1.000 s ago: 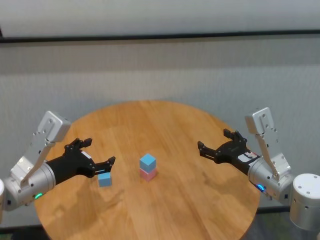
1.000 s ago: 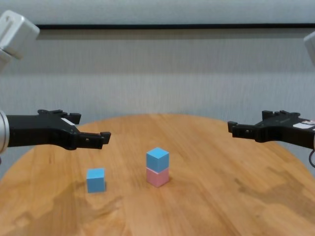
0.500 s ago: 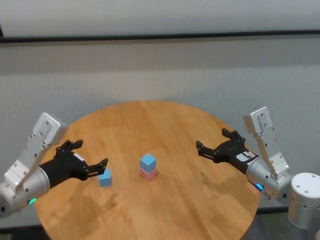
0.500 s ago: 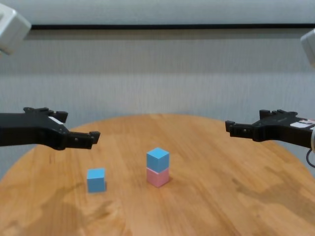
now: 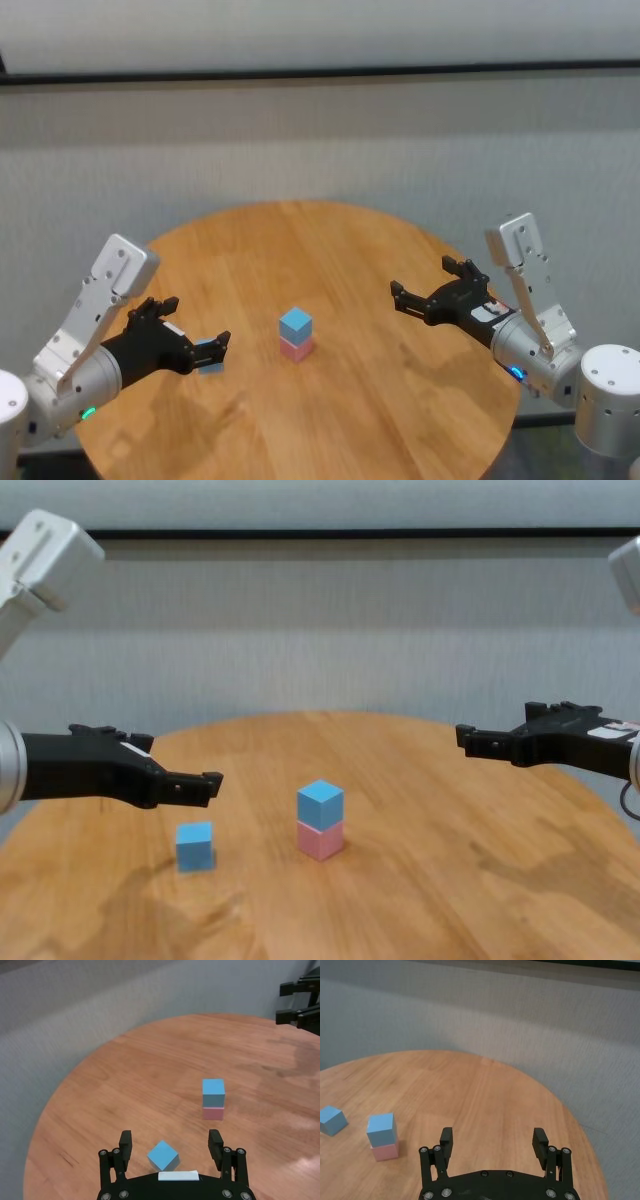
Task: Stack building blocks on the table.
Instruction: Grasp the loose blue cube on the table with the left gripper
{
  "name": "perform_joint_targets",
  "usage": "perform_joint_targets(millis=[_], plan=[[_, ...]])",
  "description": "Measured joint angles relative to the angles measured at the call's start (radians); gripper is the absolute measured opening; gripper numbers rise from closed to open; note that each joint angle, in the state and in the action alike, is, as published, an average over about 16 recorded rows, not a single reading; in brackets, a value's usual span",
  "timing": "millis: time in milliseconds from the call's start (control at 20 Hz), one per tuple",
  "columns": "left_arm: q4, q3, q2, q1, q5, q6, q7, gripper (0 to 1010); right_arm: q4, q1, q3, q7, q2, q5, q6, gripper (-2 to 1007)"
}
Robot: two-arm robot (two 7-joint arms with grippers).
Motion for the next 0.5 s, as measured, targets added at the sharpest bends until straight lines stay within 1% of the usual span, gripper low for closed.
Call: perform_joint_targets(millis=[250,500], plan=[[0.009,-0.006,-0.033,0.004,0.003,0.031,0.023,1002,0.001,0.001,-0.001,0.000,0.000,0.000,0.000,1000],[0.028,-0.011,-0.062,0.003,0.013,0.050,0.041,1002,0.001,0.002,-0.001,0.000,-0.001,-0.001,-0.001,1000]])
